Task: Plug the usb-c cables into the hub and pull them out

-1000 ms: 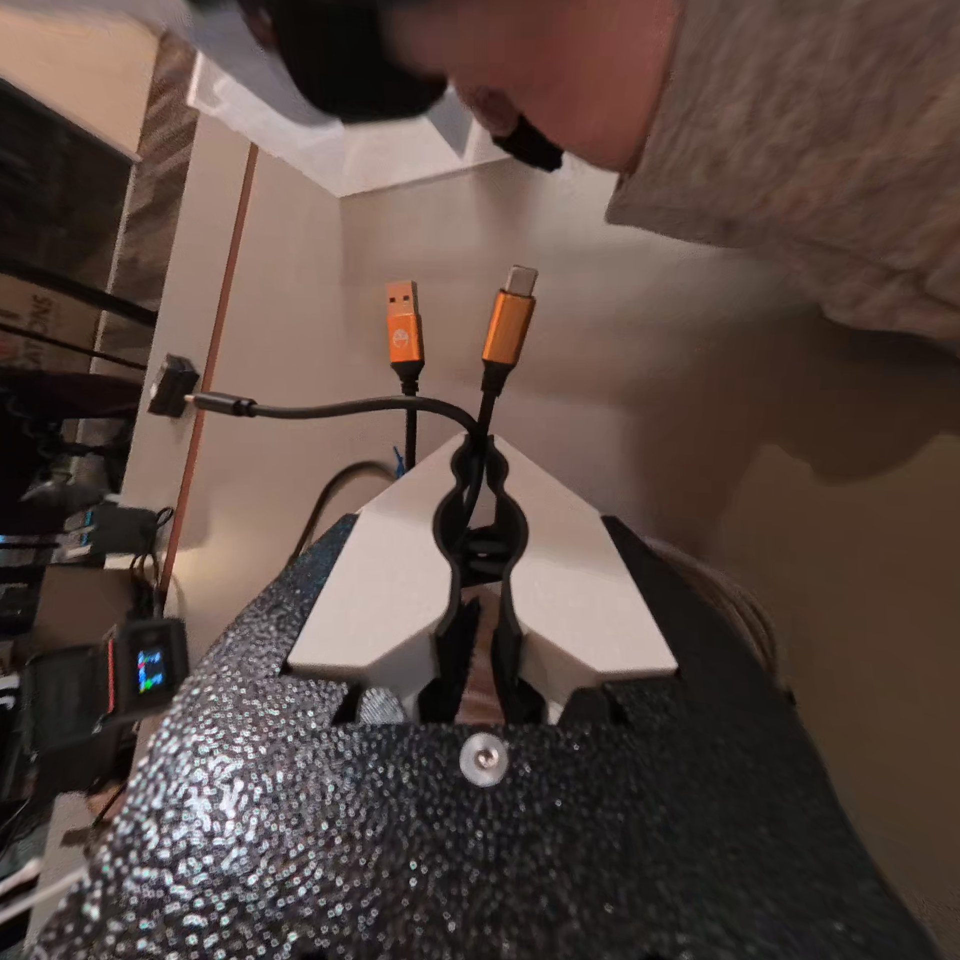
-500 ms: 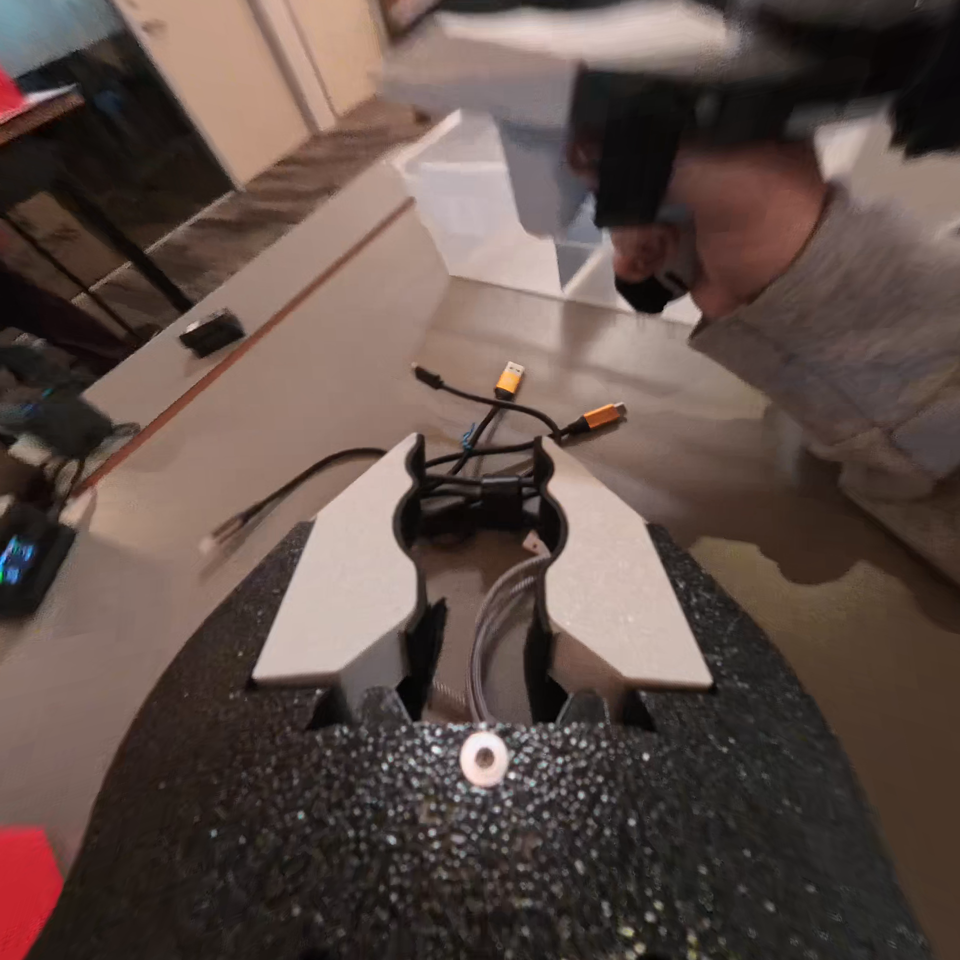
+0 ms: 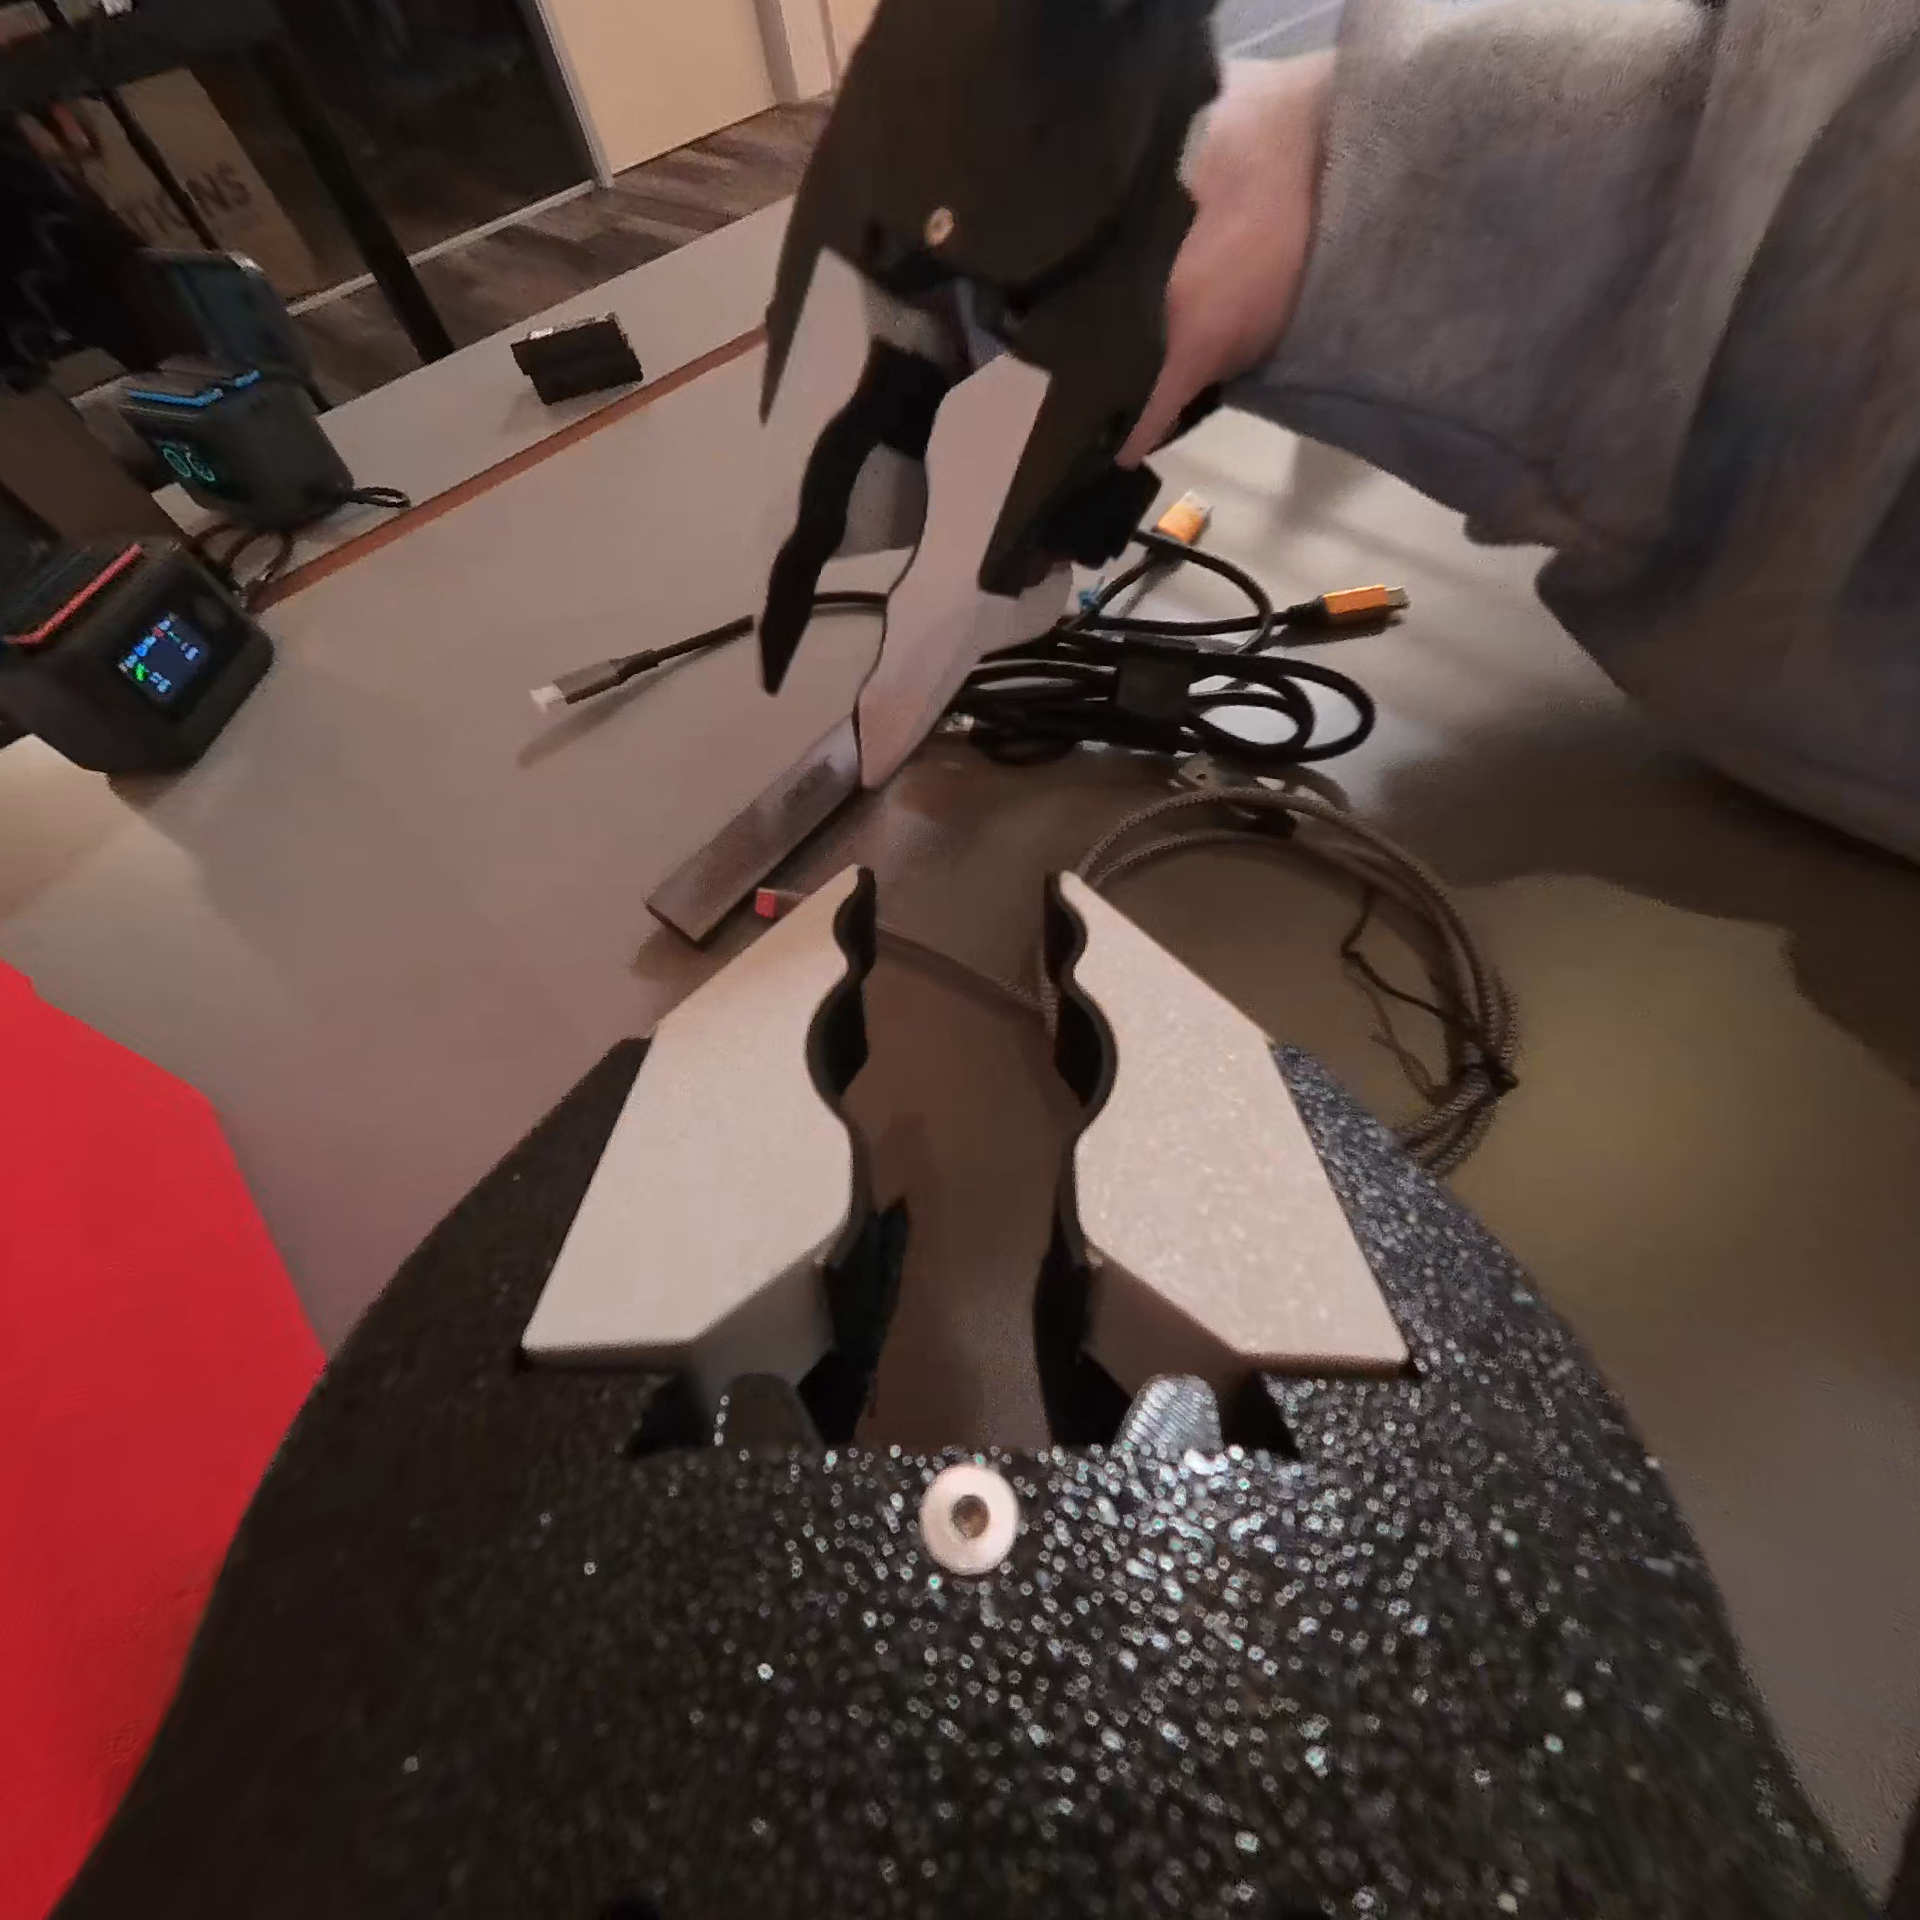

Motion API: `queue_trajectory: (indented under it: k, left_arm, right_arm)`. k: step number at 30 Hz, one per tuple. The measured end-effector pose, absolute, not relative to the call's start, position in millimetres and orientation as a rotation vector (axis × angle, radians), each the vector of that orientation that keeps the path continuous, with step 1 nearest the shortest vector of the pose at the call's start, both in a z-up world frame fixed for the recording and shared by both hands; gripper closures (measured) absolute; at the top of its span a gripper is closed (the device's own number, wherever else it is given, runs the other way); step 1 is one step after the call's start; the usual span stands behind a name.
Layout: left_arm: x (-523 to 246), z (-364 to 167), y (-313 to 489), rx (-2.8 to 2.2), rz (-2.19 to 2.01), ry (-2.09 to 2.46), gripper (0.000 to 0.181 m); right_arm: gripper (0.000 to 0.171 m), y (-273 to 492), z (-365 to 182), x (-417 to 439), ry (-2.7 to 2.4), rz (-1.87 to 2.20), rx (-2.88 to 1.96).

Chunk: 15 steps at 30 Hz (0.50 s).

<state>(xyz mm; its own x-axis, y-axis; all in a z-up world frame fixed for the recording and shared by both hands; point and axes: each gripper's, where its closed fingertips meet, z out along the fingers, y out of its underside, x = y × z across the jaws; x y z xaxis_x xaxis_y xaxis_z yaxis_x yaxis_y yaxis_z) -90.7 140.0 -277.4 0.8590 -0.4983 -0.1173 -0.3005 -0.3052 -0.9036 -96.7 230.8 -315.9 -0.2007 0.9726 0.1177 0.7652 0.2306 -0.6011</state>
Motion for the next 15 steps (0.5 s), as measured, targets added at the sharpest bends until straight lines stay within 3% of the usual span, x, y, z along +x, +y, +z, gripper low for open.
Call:
queue_trajectory:
  k: [1,6,10,15]
  left_arm:
    - [-91.9,-277.4,142.0,-1.913,-0.205,0.602,0.151]
    - [-101.6,-275.0,150.2,-1.921,-0.162,0.621,0.151]
    - [-107.3,-268.4,154.3,-1.912,-0.145,0.643,0.15]
    - [-111.4,-274.8,161.9,-1.934,0.01,0.752,0.141]
  right_arm:
    - [0.127,231.6,-322.8,-96.6,-2.094,0.548,-1.607]
    - [0.129,233.2,-339.8,-96.1,-2.238,0.445,-1.683]
    - [0.15,232.3,-342.2,-94.4,-2.322,0.396,-1.69]
    - [0.15,217.9,-335.6,-86.2,-2.444,0.687,-1.818]
